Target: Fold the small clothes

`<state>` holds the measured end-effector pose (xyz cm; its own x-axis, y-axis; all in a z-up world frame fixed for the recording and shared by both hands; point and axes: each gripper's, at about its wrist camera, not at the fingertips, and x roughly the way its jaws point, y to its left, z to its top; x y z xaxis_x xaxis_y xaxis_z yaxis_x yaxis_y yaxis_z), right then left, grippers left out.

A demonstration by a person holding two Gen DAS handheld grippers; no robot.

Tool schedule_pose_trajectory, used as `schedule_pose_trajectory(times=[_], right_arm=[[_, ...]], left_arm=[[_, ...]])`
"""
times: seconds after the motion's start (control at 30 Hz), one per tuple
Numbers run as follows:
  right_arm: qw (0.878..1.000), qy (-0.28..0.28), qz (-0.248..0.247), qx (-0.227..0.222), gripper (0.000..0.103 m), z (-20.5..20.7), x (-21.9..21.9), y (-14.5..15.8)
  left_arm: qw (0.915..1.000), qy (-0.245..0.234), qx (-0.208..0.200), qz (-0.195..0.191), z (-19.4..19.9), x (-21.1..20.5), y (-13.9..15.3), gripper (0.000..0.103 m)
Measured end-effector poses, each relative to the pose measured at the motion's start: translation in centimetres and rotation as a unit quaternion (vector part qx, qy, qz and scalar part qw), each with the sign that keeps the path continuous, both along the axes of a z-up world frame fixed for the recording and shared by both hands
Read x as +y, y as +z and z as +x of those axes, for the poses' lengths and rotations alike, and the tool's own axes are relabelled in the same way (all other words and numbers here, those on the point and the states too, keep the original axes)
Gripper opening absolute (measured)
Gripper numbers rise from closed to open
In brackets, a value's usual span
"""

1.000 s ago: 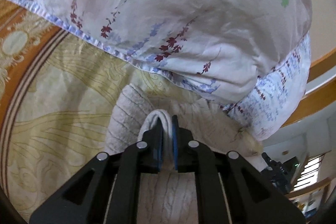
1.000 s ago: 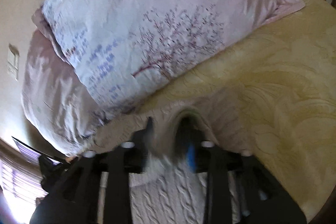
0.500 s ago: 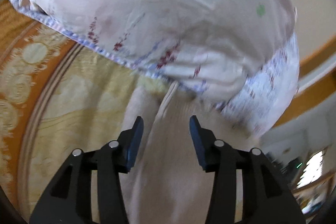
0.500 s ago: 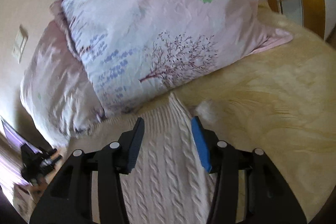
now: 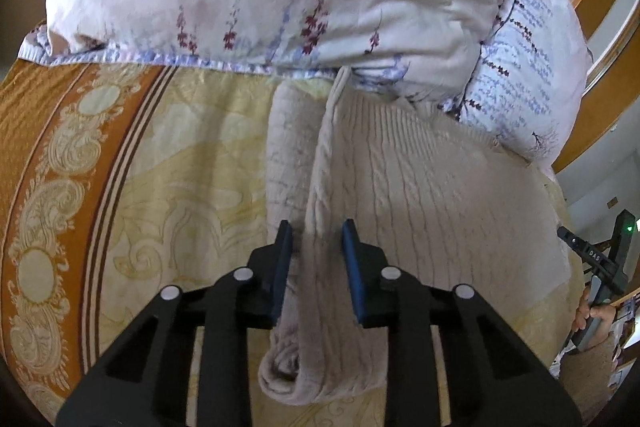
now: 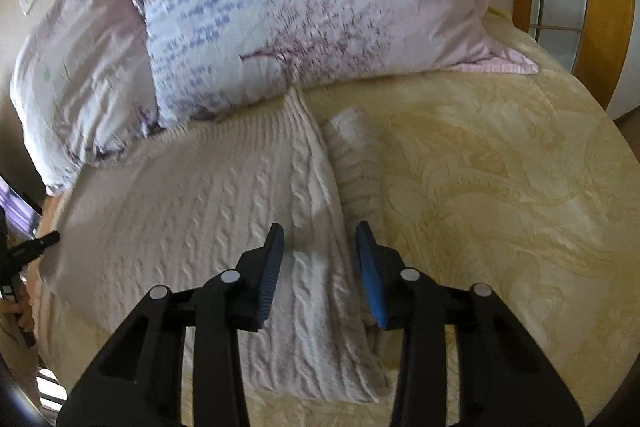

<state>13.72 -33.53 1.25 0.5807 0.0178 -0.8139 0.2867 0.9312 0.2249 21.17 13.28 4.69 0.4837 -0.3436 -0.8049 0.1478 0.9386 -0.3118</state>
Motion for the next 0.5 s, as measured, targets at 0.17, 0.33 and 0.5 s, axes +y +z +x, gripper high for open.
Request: schedule_pose_trajectory(times=[0.17,0.33,0.5], right_arm=[[1.000,0.001,0.014,0.006,0.021,-0.3,-0.2,-0.7],[0.999,-0.005,0.033,-0.017,0.010,-1.0,-0.3,0.1],[0.998,-0.012,0.038,-0.039,0.009,-2.2,-0.2,1.6]], left_arm=[[1.0000,0.000,0.002,-0.002,-0.2,0.0,-0.2,0.016],[0.9999,0.000,0.007,-0.013,-0.4,0.1,-0.4,0.009],[0.9996,-0.007,0.006,-0.026,-0.6,0.6,0.2,0.008]])
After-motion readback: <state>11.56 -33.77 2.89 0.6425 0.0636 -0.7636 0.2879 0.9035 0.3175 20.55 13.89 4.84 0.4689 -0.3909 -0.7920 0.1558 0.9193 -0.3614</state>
